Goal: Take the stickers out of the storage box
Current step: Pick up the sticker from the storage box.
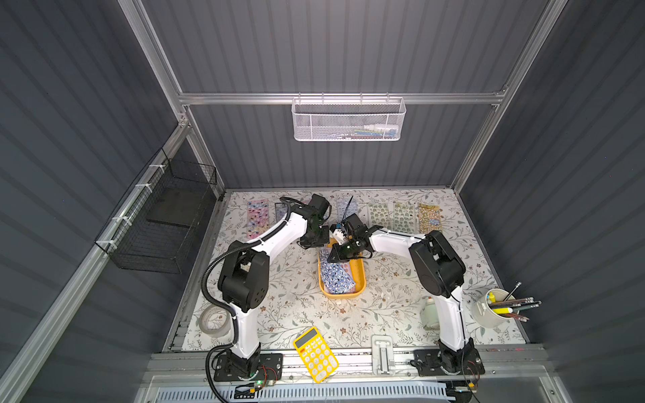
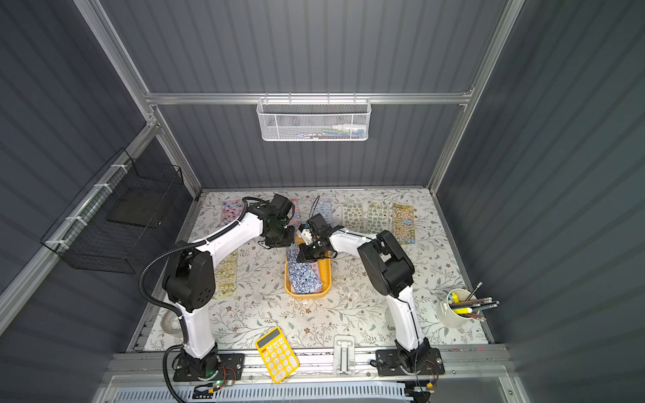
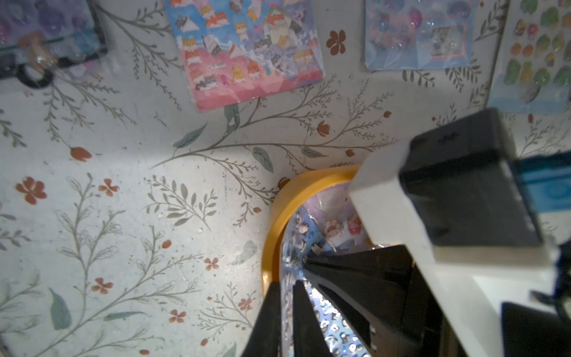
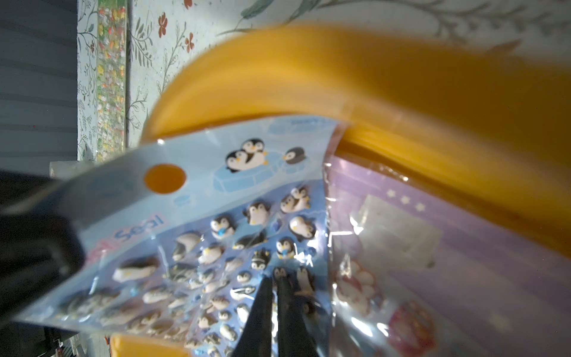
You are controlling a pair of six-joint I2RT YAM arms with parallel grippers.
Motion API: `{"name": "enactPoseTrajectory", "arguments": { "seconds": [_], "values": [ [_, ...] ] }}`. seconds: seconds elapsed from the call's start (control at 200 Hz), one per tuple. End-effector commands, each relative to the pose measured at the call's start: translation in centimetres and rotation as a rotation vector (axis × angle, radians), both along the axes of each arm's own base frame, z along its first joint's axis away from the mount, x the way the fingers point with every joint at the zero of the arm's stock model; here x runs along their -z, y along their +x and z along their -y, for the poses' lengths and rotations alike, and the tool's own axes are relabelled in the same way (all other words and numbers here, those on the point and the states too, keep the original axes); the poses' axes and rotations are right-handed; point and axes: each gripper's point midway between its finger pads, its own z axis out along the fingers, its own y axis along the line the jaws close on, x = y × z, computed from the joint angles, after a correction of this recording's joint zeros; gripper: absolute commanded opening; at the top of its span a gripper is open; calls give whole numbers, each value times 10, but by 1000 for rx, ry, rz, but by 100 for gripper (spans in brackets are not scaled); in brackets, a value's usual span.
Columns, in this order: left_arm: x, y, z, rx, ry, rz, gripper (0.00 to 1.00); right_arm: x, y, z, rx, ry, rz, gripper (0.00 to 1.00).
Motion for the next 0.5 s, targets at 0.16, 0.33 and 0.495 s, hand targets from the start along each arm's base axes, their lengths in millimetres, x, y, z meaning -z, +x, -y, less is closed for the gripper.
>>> {"name": "enactPoseTrajectory", "arguments": {
  "seconds": [0.16,0.33,0.495],
  "values": [
    [-26,0,4,25,-18,37,0,-2,-11,12,20,-31,-1,19],
    [-48,5,9,51,-52,87,0,-48,0,19,53,5,103,25],
    [-70,9,12,68,-77,129,0,-95,10,32,102,15,213,27]
  ]
}}
